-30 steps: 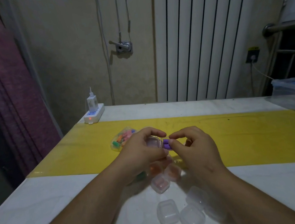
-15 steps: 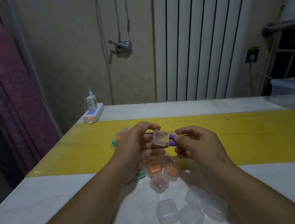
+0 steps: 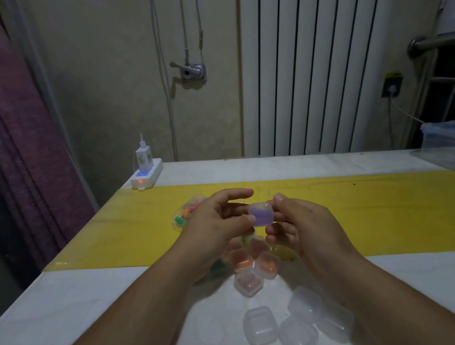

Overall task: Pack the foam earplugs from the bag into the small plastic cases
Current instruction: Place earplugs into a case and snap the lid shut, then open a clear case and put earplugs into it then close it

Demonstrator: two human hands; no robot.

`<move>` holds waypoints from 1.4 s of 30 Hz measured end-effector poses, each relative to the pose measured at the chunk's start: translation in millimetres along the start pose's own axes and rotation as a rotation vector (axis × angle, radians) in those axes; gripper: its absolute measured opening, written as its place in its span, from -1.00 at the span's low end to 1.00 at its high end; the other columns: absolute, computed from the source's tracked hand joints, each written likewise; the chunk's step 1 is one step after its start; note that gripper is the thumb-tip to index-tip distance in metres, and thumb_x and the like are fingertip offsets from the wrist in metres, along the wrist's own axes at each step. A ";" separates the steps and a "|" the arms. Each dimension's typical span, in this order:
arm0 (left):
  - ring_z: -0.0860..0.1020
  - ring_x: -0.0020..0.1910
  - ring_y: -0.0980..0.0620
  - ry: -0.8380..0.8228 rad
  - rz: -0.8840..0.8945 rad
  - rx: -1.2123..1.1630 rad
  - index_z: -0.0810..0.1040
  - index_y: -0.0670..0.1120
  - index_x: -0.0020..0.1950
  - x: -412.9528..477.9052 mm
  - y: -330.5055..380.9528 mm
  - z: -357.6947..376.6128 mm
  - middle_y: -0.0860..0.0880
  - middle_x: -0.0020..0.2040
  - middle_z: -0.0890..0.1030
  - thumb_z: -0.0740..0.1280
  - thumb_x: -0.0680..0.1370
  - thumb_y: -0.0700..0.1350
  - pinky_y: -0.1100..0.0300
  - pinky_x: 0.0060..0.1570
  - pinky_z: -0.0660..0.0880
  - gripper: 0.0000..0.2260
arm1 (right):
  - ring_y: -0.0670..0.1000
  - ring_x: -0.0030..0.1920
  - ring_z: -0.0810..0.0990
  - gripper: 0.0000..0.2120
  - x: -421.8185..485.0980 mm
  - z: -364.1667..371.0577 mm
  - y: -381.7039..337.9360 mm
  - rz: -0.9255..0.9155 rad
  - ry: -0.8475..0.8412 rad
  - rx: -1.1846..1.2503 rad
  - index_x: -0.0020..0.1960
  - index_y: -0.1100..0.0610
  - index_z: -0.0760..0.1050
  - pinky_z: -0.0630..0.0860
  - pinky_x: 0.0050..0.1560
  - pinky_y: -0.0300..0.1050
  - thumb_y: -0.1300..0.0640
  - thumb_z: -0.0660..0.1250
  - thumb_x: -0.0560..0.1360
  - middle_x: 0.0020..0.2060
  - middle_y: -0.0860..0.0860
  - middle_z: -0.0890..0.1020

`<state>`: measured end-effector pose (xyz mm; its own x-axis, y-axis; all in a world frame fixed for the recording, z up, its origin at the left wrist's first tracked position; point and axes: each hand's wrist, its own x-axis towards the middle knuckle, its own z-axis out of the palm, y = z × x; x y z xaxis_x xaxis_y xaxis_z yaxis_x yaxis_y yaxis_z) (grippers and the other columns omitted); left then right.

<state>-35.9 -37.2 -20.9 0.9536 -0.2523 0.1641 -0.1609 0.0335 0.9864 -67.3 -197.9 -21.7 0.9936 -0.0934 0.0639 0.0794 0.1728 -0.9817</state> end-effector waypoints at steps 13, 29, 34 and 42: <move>0.54 -0.30 0.13 0.205 0.045 0.176 0.65 0.00 0.00 2.5 2.1 -4.2 -0.02 -0.10 0.66 0.34 0.52 -0.30 0.20 -0.34 0.49 -0.78 | -0.12 -0.22 0.68 -0.93 5.5 -16.1 0.9 -0.085 0.095 -0.417 -0.14 0.08 0.66 0.56 -0.16 -0.12 0.09 0.48 0.45 -0.29 -0.07 0.72; 0.51 -0.27 0.06 0.381 0.078 0.231 0.66 -0.02 -0.14 4.8 1.6 -11.5 -0.07 -0.19 0.58 0.32 0.51 -0.31 -0.03 -0.41 0.59 -0.79 | -0.08 -0.26 0.65 -0.86 9.4 -21.7 2.4 0.004 0.178 -1.007 -0.31 0.02 0.60 0.61 -0.11 -0.06 0.03 0.49 0.39 -0.42 -0.17 0.67; 0.53 -0.33 0.16 0.429 0.157 0.346 0.63 0.02 -0.09 6.7 0.1 -19.0 -0.05 -0.16 0.61 0.30 0.54 -0.28 0.36 -0.55 0.45 -0.79 | -0.07 -0.14 0.60 -0.86 7.4 -9.7 7.8 -0.053 0.057 -1.201 -0.26 -0.06 0.66 0.53 -0.11 -0.14 -0.01 0.42 0.46 -0.23 -0.13 0.68; 0.54 -0.02 0.18 0.553 0.165 0.451 0.62 0.05 0.01 11.8 -8.2 -43.0 0.15 -0.09 0.62 0.14 0.48 -0.38 0.34 -0.13 0.43 -0.60 | -0.05 0.02 0.53 -0.82 12.6 0.3 6.0 -0.241 0.056 -1.117 0.12 -0.05 0.63 0.43 0.05 -0.16 0.05 0.30 0.57 0.07 -0.11 0.62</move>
<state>-12.4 1.2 -26.7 0.8779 0.2502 0.4083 -0.2891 -0.4029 0.8684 -54.3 -197.8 -26.7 0.9550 -0.0548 0.2915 0.1231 -0.8208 -0.5578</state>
